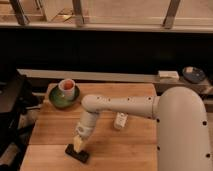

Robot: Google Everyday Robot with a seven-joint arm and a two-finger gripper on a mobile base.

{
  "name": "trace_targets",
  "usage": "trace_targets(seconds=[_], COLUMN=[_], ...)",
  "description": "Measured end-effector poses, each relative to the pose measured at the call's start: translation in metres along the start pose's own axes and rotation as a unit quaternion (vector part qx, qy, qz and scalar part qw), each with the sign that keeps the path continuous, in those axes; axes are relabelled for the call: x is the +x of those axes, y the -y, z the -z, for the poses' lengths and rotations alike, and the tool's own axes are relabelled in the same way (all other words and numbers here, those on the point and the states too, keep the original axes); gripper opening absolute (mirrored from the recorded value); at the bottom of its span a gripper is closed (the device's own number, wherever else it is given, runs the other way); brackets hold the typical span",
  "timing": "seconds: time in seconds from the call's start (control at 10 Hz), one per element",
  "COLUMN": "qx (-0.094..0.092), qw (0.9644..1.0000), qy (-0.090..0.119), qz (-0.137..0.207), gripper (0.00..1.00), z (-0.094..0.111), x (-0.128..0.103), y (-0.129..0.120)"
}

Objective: Push the eraser across the table

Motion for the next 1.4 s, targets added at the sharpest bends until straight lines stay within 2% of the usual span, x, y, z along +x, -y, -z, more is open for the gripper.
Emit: trace_targets(seconds=[0.6, 0.9, 1.4], qx=[0.001, 0.009, 0.01], qw=[1.0, 0.9999, 0.9995], qy=[0.001, 0.007, 0.003], qz=[-0.003, -0.011, -0.031], gripper=[0.0, 0.0, 0.0], z=[0.001, 0.008, 0.005], x=[0.0, 0.001, 0.008], y=[0.001, 0.007, 0.022])
